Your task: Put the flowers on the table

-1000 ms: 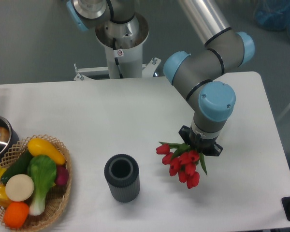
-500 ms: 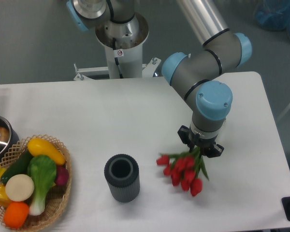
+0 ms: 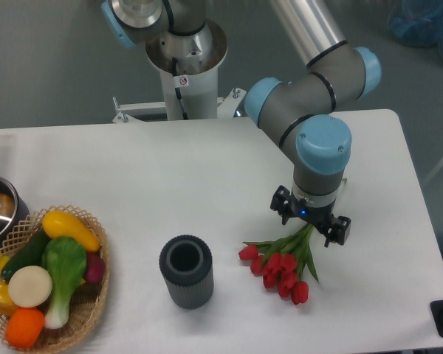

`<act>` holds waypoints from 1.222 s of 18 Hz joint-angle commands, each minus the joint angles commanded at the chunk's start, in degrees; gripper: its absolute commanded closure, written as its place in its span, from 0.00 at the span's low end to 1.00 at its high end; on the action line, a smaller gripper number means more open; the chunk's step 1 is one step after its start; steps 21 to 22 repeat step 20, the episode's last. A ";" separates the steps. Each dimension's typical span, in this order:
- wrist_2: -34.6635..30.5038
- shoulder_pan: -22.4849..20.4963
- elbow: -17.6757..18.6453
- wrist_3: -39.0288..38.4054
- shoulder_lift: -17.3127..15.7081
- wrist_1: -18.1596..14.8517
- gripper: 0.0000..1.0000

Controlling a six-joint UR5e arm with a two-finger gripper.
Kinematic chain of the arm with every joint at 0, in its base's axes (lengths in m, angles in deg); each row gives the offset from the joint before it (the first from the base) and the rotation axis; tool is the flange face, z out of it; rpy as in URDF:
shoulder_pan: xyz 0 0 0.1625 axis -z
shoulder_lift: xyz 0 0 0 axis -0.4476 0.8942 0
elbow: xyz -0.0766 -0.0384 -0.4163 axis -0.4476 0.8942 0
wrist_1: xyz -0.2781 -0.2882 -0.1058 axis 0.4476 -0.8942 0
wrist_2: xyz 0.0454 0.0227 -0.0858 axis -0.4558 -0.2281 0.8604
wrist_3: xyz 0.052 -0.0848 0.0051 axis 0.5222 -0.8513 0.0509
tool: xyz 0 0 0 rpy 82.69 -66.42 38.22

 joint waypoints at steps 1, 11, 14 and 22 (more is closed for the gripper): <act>0.00 -0.61 -0.09 0.09 -0.35 -0.09 0.00; 0.26 -5.27 0.00 4.90 -2.73 -1.75 0.00; 0.09 -6.68 0.09 10.71 -2.90 -2.64 0.00; 0.09 -8.00 -0.44 15.29 -4.05 -4.57 0.00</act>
